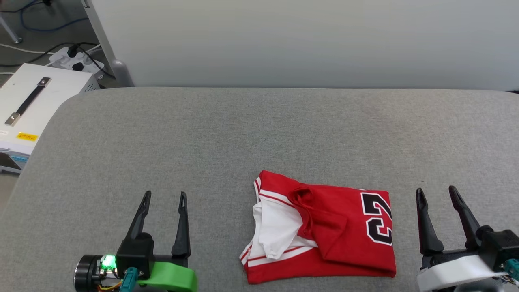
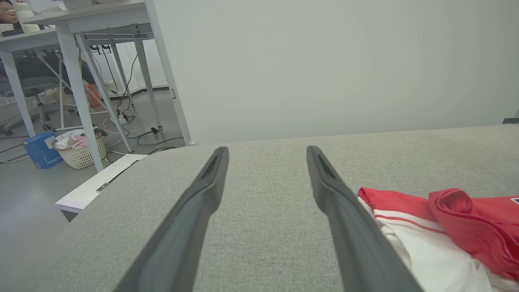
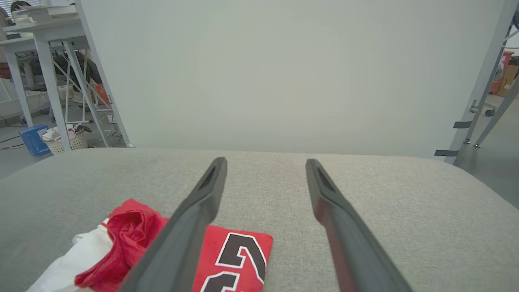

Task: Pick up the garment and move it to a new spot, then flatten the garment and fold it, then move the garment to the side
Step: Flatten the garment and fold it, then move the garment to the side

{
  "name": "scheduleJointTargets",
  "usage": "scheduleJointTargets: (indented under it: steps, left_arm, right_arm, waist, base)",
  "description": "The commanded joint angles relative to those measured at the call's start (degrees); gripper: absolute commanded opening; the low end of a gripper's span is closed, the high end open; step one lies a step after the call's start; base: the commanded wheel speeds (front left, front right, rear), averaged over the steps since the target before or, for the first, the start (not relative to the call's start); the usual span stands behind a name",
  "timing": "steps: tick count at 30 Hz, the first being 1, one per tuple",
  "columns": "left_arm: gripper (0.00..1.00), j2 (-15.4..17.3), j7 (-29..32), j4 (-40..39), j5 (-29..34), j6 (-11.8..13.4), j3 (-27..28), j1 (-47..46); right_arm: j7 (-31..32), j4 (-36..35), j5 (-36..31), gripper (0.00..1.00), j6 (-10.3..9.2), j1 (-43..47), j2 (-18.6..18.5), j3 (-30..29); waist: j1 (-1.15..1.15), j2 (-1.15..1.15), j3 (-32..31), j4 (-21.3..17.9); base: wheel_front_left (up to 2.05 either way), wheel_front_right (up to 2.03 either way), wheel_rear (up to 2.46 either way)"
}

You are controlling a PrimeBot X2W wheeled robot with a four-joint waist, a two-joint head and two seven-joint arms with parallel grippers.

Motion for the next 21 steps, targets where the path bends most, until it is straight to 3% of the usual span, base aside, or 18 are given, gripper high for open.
scheduleJointTargets:
  steps: [1, 15, 21]
  left_arm:
    - [1.0, 0.0, -0.33, 0.1, -0.21, -0.24, -0.01, 1.04]
    - [1.0, -0.07, -0.33, 1.98, -0.49, -0.57, 0.49, 1.31]
    - [1.0, -0.14, -0.33, 2.46, -0.43, -0.56, 0.67, 0.94]
  right_arm:
    - [-0.34, -0.32, -0.4, 1.0, -0.04, 1.06, 0.3, 0.07]
    - [-0.34, 1.01, -1.11, 1.0, -0.04, 1.7, 0.86, 0.22]
    - [-0.34, 0.08, -2.74, 1.0, -0.04, -1.67, -1.57, 0.61]
  waist:
    - [0.0, 0.0, -0.03, 0.02]
    - [0.0, 0.0, 0.05, 0.47]
    - [0.0, 0.0, 0.38, 0.59]
  base:
    - [0.0, 0.0, 0.0]
    - [0.0, 0.0, 0.0]
    - [0.0, 0.0, 0.0]
